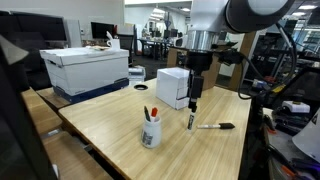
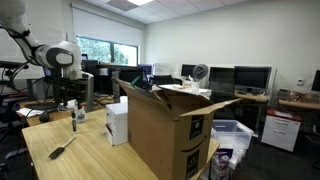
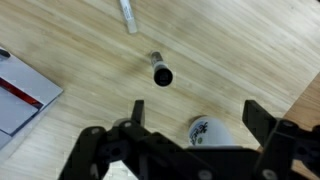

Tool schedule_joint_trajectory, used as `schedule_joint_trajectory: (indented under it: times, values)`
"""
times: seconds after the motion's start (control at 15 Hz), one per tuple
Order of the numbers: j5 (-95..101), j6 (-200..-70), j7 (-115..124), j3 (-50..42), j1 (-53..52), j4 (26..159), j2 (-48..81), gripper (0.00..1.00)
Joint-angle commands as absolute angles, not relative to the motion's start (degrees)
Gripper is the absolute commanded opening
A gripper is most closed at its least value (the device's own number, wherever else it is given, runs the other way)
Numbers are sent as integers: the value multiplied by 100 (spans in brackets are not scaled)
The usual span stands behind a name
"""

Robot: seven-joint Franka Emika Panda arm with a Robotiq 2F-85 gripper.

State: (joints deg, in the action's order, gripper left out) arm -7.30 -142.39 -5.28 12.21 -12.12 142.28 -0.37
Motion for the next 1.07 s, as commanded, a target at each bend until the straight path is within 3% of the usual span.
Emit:
schedule_joint_trajectory:
  times: [0.0, 1.0]
  values:
    - [-869, -14298, -797, 1349, -1351, 14082, -31, 100]
    - [-461, -14207, -902, 1629, -1536, 12719, 1411, 100]
